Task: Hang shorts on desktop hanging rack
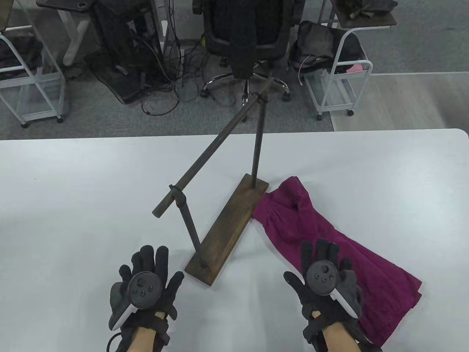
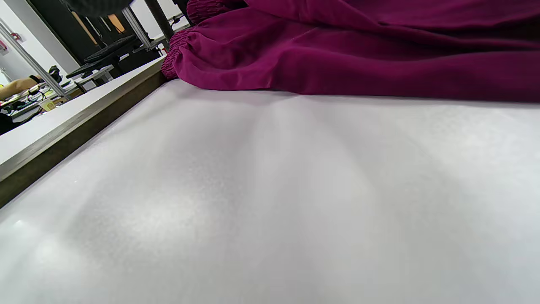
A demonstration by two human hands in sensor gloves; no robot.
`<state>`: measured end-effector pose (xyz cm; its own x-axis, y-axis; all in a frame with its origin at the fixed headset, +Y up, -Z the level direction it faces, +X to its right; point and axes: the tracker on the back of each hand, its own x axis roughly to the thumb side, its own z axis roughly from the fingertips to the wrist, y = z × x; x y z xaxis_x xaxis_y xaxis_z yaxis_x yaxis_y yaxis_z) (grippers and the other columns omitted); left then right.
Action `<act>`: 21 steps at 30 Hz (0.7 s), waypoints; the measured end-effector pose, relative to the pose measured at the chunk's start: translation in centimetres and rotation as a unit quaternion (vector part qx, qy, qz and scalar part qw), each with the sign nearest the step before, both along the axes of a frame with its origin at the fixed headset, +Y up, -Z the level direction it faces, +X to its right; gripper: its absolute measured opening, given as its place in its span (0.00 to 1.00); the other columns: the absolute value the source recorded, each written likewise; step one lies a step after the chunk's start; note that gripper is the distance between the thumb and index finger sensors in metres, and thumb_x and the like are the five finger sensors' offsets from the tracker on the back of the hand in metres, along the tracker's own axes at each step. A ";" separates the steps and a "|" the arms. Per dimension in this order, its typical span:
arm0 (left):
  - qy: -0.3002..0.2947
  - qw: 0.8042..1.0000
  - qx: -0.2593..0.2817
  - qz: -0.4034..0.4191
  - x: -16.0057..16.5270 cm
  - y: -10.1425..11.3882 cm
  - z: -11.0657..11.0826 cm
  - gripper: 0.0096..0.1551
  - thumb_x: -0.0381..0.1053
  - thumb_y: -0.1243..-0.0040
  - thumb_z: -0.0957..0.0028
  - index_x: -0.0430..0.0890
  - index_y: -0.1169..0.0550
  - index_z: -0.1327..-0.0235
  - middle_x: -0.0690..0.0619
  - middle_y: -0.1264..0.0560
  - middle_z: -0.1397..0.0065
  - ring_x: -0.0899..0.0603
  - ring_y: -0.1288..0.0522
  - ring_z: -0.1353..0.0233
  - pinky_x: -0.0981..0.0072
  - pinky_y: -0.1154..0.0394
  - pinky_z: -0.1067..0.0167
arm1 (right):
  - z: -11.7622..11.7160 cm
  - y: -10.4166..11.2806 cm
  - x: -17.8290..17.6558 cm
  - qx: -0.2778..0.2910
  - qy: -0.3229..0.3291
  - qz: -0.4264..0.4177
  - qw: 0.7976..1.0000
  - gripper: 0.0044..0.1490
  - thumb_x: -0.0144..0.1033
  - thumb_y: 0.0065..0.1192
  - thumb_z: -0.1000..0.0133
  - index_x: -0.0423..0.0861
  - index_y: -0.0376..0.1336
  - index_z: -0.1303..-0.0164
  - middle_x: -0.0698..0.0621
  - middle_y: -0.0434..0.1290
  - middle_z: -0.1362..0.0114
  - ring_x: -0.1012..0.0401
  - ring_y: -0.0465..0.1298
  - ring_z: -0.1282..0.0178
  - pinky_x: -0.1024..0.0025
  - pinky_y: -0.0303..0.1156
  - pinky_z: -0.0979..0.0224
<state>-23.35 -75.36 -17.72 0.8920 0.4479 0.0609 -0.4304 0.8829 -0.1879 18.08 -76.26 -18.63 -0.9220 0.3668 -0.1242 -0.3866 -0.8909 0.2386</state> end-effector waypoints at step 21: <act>-0.004 1.000 0.003 0.005 0.0 0.1 0.1 0.47 0.65 0.60 0.35 0.41 0.58 0.15 0.30 0.68 0.17 0.20 0.65 0.18 0.17 0.71 0.33 | 0.3 0.1 0.1 -0.004 -0.014 0.010 1.000 0.54 0.66 0.41 0.40 0.63 0.16 0.26 0.52 0.10 0.19 0.50 0.11 0.19 0.38 0.06 0.27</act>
